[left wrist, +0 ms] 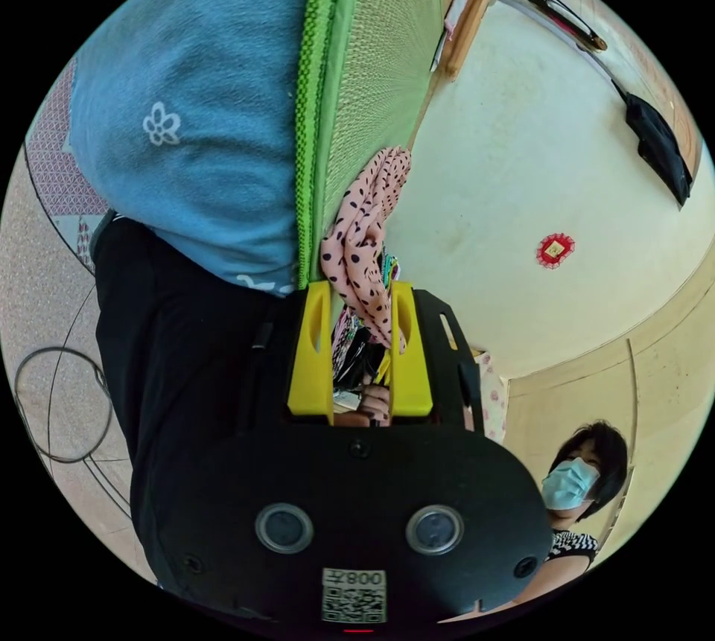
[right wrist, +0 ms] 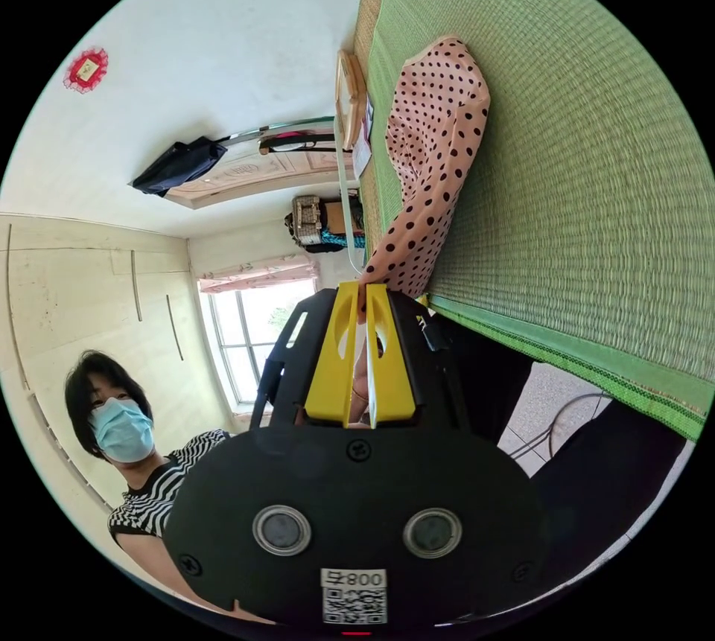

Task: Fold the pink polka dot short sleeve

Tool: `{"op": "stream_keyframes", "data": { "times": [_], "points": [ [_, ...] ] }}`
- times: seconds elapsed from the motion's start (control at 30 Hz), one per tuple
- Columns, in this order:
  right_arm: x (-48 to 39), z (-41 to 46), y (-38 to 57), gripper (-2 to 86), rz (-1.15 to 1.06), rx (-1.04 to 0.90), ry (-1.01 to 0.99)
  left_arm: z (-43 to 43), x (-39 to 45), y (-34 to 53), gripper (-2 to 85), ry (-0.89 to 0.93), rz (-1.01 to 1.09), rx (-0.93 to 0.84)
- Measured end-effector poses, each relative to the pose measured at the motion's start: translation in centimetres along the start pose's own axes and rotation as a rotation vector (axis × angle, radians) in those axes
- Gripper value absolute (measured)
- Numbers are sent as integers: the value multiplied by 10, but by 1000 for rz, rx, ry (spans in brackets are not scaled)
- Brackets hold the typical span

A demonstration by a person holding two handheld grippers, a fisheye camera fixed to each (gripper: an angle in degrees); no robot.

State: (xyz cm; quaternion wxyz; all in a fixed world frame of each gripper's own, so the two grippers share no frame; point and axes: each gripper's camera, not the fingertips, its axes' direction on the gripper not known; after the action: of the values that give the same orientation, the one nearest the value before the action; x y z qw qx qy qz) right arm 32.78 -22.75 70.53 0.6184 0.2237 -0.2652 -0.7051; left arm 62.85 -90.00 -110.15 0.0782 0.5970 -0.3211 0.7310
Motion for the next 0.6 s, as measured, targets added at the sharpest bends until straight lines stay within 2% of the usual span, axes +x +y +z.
{"op": "stream_keyframes", "data": {
  "times": [0.6],
  "points": [
    [19,-27,7,12,34,33,34,-34,15,-9,47,-34,17,-12]
  ]
}}
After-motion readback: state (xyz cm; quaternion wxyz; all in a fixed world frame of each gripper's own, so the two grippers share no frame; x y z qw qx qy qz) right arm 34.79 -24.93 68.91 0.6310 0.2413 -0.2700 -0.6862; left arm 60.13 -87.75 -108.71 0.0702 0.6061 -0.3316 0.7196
